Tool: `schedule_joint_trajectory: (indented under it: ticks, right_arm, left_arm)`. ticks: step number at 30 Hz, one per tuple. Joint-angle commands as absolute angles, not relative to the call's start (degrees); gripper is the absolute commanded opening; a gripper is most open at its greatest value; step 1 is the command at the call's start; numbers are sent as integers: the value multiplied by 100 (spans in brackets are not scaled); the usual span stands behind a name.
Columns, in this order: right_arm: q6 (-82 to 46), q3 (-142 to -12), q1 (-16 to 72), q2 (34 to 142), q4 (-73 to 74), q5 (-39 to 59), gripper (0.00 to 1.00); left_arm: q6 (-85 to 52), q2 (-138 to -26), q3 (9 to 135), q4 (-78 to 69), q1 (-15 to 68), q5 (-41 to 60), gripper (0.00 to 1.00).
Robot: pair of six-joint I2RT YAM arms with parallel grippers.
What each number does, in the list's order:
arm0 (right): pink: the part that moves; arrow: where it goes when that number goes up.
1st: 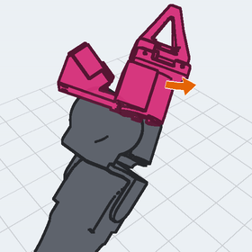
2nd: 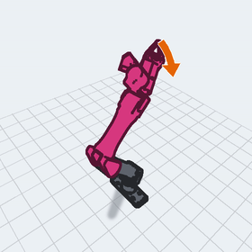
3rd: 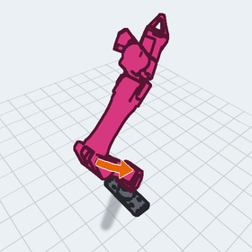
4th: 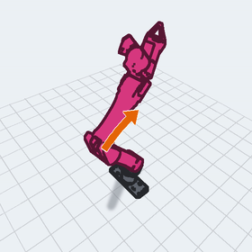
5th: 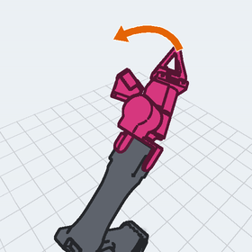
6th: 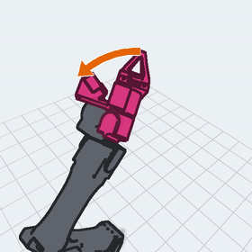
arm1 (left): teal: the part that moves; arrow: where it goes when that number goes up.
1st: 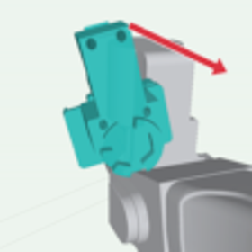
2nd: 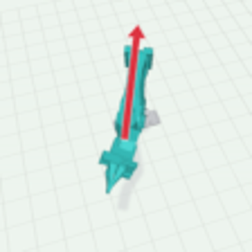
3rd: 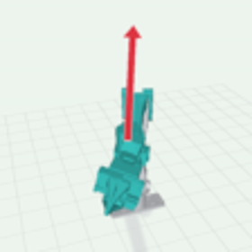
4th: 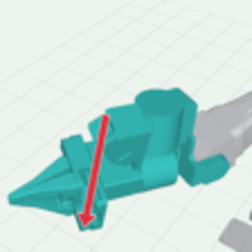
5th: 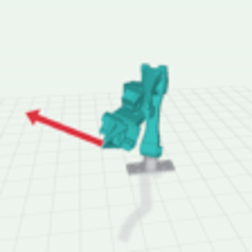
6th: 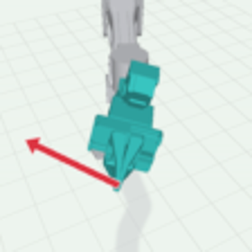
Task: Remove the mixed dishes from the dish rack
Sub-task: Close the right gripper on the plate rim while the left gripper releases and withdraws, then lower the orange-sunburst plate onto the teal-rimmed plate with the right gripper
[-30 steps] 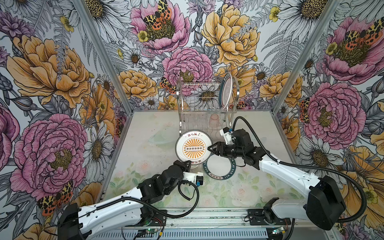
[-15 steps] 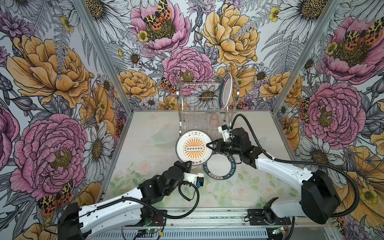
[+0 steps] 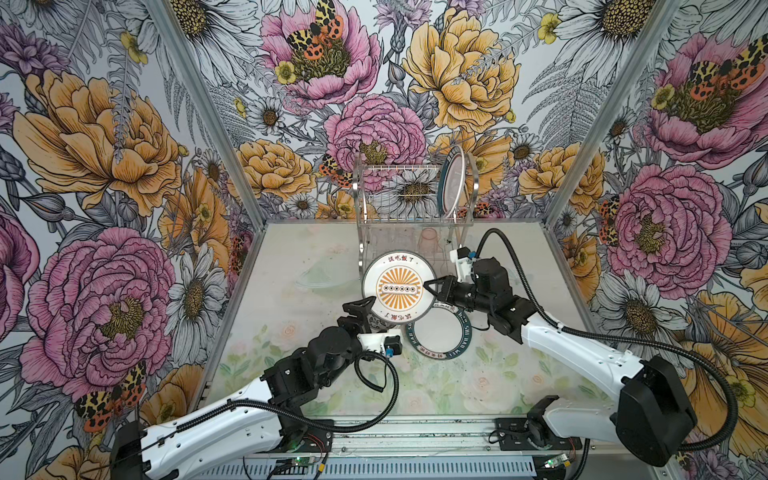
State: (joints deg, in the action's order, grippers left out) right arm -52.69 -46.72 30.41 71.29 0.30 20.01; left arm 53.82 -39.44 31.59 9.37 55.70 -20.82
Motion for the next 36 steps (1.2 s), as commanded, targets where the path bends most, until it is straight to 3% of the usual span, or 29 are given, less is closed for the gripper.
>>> schedule_joint_trajectory:
  ticks: [1, 10, 14, 36]
  right_arm:
    - [-5096, -4515, 2881, 6738, 113, 1500, 0]
    - [-4687, -4225, 2698, 6102, -597, 1214, 0]
    - [-4658, -4054, 2681, 5906, -989, 1201, 0]
    - [-4409, -3679, 1970, 6313, -1731, 1964, 0]
  left_arm:
    - [3709, -3696, 3592, 1248, 5079, -905, 99]
    - [1166, -3639, 4185, 1512, 2804, 2264, 99]
    - [527, -3931, 4319, 1623, 2224, 3210, 99]
    - [853, -4113, 3995, 2044, 2182, 3410, 99]
